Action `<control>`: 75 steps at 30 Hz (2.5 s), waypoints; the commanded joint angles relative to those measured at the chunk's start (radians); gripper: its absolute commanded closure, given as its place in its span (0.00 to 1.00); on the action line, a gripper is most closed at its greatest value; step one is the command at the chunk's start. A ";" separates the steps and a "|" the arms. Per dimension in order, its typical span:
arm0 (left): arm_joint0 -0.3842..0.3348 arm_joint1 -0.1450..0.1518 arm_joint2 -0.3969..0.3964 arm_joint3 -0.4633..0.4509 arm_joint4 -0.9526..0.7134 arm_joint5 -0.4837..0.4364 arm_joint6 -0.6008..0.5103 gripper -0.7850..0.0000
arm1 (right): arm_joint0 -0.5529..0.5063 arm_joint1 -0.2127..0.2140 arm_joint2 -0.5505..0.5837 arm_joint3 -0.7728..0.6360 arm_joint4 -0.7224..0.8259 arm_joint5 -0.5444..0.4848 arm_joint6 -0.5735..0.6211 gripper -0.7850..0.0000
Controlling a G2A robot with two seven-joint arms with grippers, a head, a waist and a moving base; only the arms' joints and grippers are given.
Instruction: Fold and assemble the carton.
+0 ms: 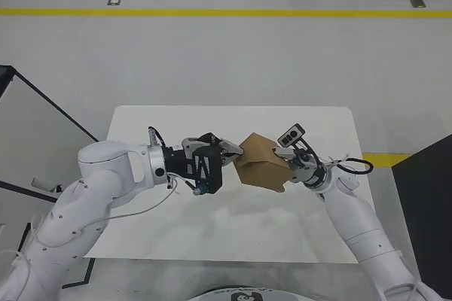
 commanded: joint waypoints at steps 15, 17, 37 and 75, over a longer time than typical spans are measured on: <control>0.000 0.000 0.000 0.000 0.000 0.000 0.000 1.00 | 0.000 0.000 0.000 0.000 0.000 0.000 0.000 1.00; 0.000 0.000 0.000 0.000 0.000 0.000 0.000 1.00 | 0.000 0.000 0.000 0.000 0.000 0.000 0.000 1.00; 0.004 -0.002 0.022 -0.036 0.033 0.010 0.002 1.00 | 0.000 0.000 0.000 0.000 0.000 0.000 0.000 1.00; -0.040 -0.011 0.059 -0.025 0.111 -0.018 0.020 1.00 | -0.012 0.001 0.008 -0.044 -0.006 -0.010 -0.023 1.00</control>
